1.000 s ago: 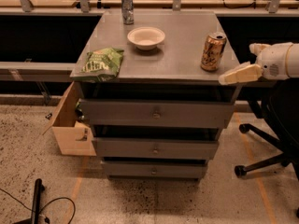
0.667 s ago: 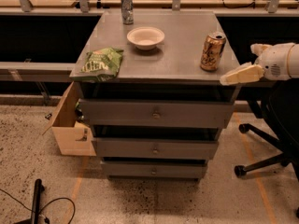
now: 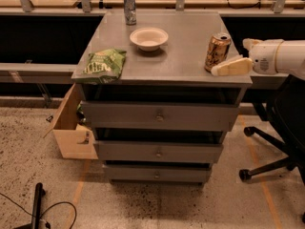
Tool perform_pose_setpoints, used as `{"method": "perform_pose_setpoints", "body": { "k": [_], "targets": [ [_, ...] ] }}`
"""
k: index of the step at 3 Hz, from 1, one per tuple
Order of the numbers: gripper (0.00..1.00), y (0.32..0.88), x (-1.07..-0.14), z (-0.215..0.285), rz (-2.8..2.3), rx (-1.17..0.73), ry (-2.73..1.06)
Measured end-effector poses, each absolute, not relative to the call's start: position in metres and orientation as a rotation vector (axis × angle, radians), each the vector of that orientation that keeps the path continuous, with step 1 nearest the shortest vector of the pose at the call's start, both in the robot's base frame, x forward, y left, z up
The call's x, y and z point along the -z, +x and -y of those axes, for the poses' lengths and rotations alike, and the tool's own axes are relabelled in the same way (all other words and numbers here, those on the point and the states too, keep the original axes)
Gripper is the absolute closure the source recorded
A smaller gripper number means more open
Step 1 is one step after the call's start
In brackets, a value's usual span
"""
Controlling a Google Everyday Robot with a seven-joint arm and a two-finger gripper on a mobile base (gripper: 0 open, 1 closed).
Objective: Place orange can into paper bowl
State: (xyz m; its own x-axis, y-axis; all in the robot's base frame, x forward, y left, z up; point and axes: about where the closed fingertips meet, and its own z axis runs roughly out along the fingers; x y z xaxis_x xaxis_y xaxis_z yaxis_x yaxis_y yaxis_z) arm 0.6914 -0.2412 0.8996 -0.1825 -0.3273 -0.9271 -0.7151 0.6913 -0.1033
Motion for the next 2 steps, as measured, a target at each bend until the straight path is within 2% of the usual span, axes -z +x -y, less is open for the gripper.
{"method": "perform_pose_setpoints", "body": {
  "k": [1,2],
  "targets": [
    [0.13,0.71,-0.889,0.231,-1.759,-0.454,-0.817],
    [0.38,0.728,-0.884,0.222,-1.713,-0.481,-0.814]
  ]
}}
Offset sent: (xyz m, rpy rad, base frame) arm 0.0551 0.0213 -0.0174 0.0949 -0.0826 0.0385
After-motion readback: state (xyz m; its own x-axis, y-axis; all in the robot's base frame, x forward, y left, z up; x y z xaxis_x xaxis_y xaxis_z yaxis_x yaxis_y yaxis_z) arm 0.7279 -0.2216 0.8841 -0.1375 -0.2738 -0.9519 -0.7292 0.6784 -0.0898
